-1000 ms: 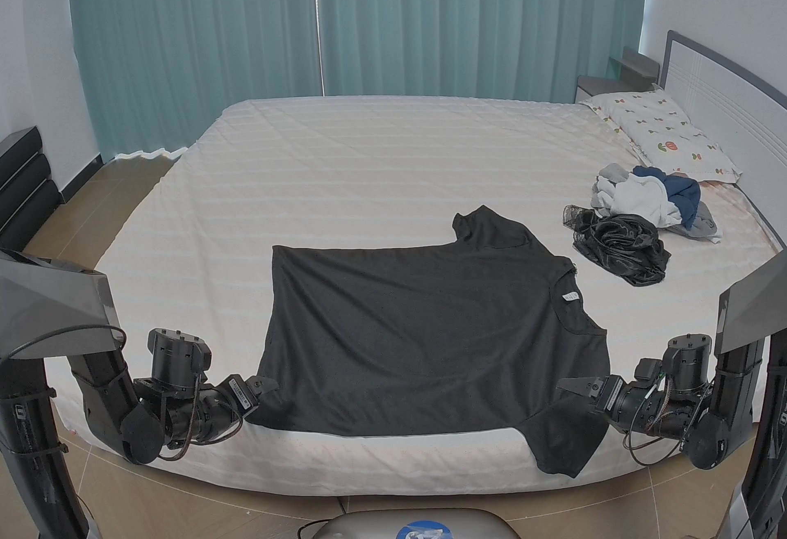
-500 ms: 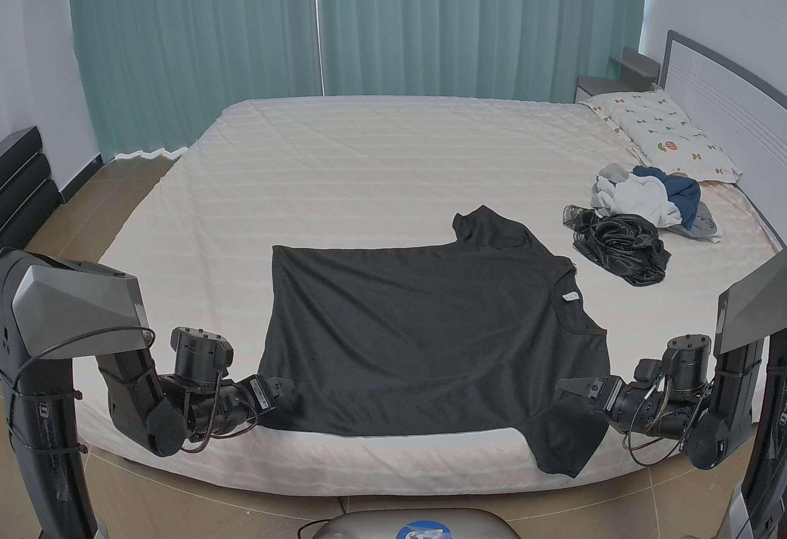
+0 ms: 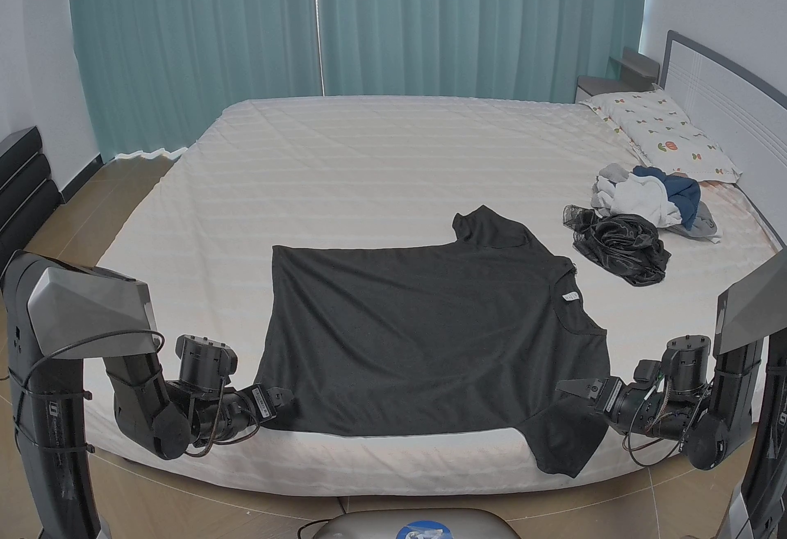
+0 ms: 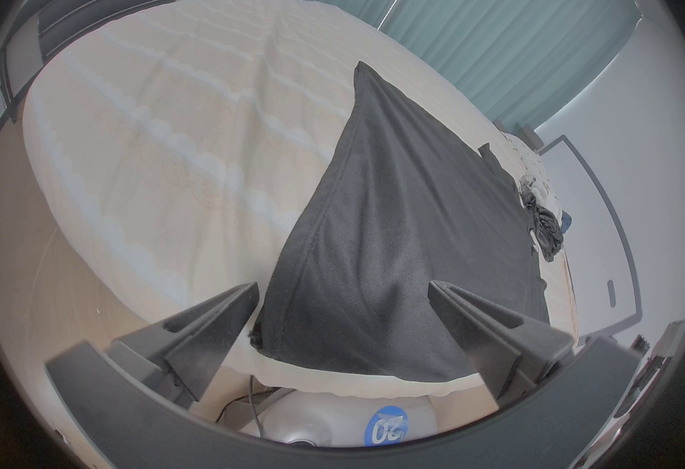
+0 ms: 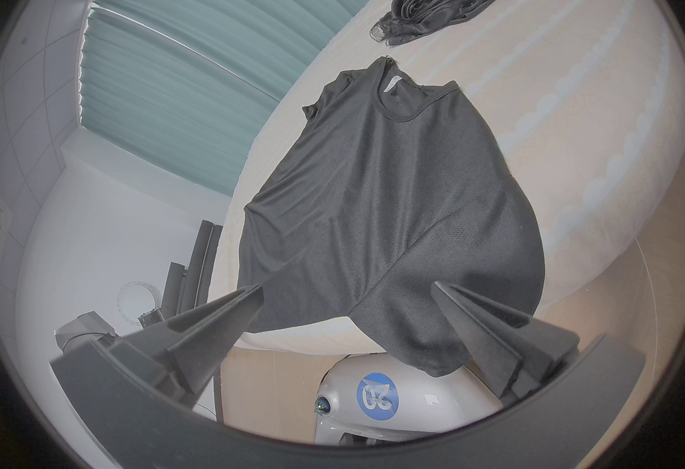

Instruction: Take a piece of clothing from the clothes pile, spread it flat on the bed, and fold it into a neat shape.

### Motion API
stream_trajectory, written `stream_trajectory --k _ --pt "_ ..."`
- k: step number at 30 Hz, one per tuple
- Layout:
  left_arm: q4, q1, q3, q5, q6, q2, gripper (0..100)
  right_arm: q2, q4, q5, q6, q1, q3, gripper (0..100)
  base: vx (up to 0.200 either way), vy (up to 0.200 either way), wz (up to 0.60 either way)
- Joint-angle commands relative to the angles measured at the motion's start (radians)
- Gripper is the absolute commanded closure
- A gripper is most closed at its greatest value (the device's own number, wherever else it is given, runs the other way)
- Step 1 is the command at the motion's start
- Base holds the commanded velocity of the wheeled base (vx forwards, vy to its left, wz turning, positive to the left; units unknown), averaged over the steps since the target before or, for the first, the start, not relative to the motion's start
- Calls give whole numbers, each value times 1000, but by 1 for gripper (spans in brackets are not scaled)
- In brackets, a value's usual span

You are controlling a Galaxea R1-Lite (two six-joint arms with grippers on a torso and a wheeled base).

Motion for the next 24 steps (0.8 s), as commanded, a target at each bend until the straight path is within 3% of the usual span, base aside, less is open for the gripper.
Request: stream_trajectory --k 1,6,7,18,24 --pt "0 -1 7 5 0 8 0 2 -1 1 0 0 -2 0 0 0 0" --pt "0 -1 5 5 0 9 0 2 -1 1 0 0 -2 0 0 0 0" --pt "0 -1 5 5 0 9 100 2 -1 -1 0 0 -2 0 0 0 0" --pt "-5 1 48 19 -37 -20 100 2 1 -1 0 0 -4 0 0 0 0" --pt "-5 2 50 19 -106 -67 100 -7 -1 -5 -1 -7 -7 0 0 0 0"
